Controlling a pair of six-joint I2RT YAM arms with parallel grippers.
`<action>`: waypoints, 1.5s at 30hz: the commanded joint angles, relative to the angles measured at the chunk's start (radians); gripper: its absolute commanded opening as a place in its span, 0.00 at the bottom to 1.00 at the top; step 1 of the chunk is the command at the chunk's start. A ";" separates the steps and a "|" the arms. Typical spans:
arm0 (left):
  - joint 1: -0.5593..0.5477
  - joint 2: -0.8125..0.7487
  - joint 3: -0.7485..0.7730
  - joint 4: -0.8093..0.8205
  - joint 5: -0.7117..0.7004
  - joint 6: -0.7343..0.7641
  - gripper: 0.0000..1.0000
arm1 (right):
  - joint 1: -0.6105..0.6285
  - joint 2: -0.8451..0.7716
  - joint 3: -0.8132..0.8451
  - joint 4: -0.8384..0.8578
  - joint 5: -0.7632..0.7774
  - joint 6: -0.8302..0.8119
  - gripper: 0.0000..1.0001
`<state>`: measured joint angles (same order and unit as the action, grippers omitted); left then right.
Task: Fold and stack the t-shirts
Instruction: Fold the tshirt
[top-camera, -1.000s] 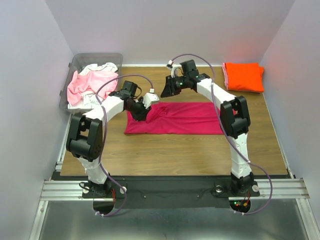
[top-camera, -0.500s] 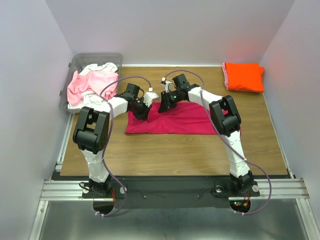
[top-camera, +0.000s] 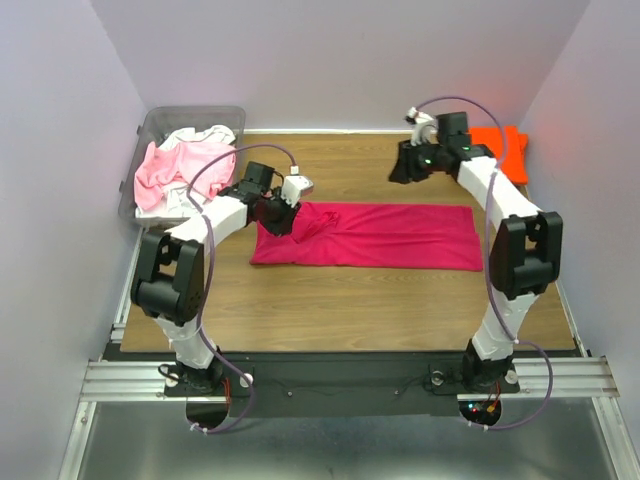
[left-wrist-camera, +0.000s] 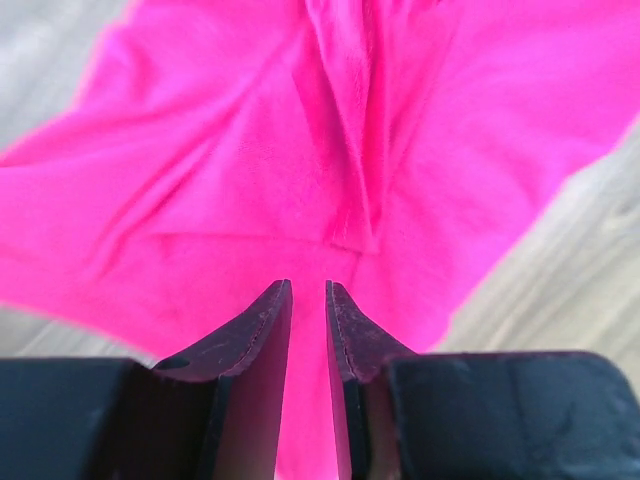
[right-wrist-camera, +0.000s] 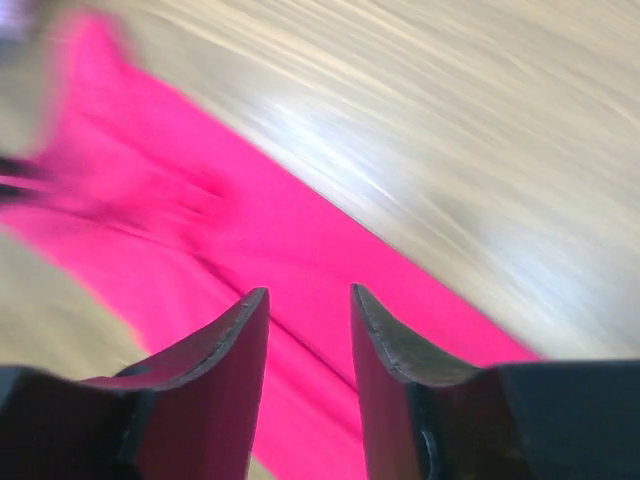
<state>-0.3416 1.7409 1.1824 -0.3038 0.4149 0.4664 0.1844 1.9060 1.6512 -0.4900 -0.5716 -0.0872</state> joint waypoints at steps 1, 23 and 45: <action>-0.022 -0.116 -0.020 -0.050 0.021 -0.026 0.33 | -0.068 -0.013 -0.141 -0.131 0.146 -0.175 0.38; -0.056 0.294 0.263 -0.056 -0.277 -0.095 0.15 | -0.014 -0.079 -0.553 -0.337 0.123 -0.299 0.28; -0.100 0.310 0.458 -0.037 -0.041 -0.285 0.26 | 0.038 -0.136 -0.455 -0.369 -0.010 -0.310 0.27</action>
<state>-0.4171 2.0518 1.6981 -0.3557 0.3431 0.2481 0.2123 1.7370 1.2259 -0.9005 -0.5697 -0.3992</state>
